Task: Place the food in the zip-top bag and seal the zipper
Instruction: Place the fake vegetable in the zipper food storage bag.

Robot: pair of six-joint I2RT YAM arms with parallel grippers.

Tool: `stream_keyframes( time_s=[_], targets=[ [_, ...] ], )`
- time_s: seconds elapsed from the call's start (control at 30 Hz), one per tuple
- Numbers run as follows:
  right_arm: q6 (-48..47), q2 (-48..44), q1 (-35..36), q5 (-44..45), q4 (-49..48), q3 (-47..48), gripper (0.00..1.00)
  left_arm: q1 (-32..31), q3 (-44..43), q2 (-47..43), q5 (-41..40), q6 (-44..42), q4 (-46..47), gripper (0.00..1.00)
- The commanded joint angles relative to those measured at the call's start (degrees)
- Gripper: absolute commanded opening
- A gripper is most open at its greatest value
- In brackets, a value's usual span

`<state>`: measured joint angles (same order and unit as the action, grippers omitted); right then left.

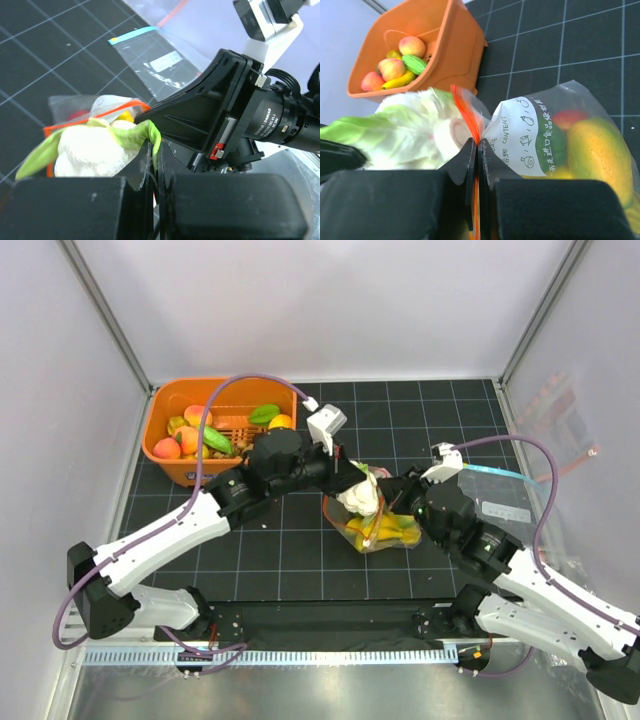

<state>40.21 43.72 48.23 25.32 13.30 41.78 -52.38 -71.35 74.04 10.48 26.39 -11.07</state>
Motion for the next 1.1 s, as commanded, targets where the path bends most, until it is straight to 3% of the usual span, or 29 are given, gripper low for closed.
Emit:
stream_keyframes(
  time_s=[0.0, 0.2, 0.43, 0.77, 0.93, 1.07],
  targets=[
    [-0.22, -3.64, -0.06, -1.5, -7.85, -0.91, 0.01, -1.5, 1.91, 0.31, 0.85, -1.34, 10.8, 0.0],
    [0.4, -6.45, -0.06, 1.39, -7.06, -1.7, 0.01, -2.64, 2.88, 4.44, 4.02, -3.89, 14.58, 0.0],
    [1.98, -5.85, -0.06, 3.33, -4.17, -0.65, 0.01, -4.05, 6.48, 5.76, -2.13, -11.8, 15.38, 0.0],
    [2.6, -3.83, -0.06, 1.93, -4.95, -0.73, 0.01, -5.63, 10.61, 4.19, 4.54, -12.59, 20.55, 0.0],
    [3.04, -2.86, -0.06, -5.7, -8.98, -1.44, 0.01, -5.63, 14.57, -0.99, 8.41, -13.38, 24.69, 0.0],
    [4.26, 0.04, -0.06, -21.5, -18.28, -1.79, 0.01, -5.63, 11.51, -5.21, 9.56, -14.7, 16.2, 0.0]
  ],
)
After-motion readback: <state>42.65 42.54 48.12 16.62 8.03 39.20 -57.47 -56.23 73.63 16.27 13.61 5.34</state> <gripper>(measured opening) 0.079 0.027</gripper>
